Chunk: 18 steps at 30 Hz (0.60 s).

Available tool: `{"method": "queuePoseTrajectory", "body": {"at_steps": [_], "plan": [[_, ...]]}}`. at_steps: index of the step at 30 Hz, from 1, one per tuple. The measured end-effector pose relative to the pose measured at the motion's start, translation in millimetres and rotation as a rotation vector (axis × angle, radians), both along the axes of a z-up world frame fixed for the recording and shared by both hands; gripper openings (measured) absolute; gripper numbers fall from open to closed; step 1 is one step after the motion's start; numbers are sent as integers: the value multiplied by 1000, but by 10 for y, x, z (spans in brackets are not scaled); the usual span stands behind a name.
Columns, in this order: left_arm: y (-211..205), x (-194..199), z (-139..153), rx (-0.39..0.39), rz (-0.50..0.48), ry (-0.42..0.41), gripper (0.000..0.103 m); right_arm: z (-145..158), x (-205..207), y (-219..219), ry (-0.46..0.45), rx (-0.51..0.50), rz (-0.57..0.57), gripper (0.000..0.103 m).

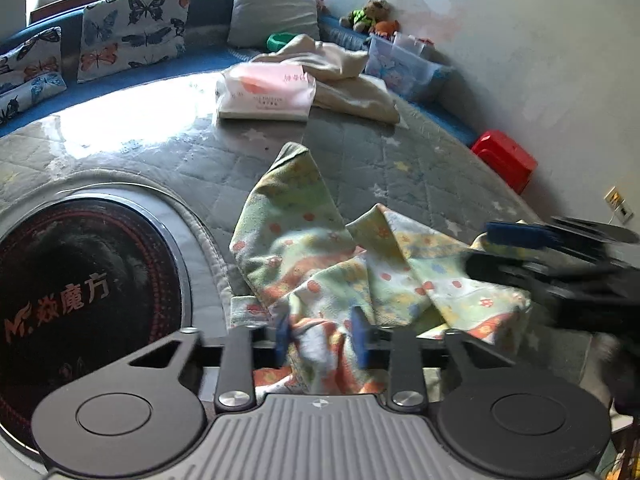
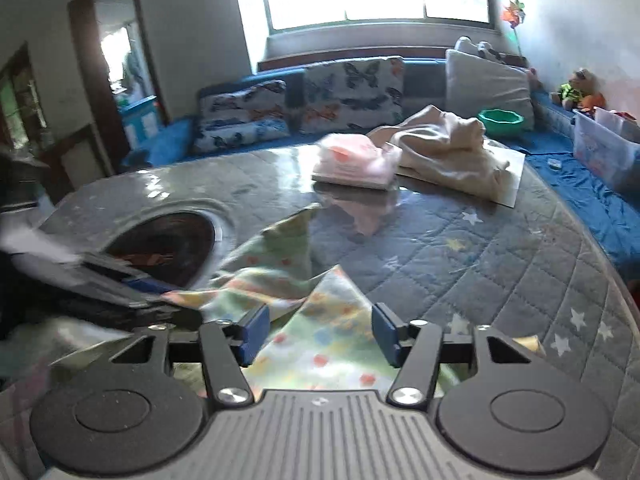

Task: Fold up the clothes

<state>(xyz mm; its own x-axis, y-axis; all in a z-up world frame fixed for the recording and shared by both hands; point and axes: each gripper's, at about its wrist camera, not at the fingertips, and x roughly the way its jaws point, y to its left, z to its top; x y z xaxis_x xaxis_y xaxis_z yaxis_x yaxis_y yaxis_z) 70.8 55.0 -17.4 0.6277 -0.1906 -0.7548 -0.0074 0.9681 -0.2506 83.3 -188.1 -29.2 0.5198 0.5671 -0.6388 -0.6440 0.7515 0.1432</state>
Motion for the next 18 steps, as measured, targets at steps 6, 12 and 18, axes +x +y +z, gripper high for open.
{"method": "queuePoseTrajectory", "body": {"at_steps": [6,12,18], "plan": [[67,-303,190,-39,13,-65,19,-243,206,247,25,-50,-7,79],[83,-644,284,-56,14,-100,18,-361,261,330,53,-90,9,58],[117,-982,269,-61,7,-99,18,-239,25,166,23,-74,31,10]]}}
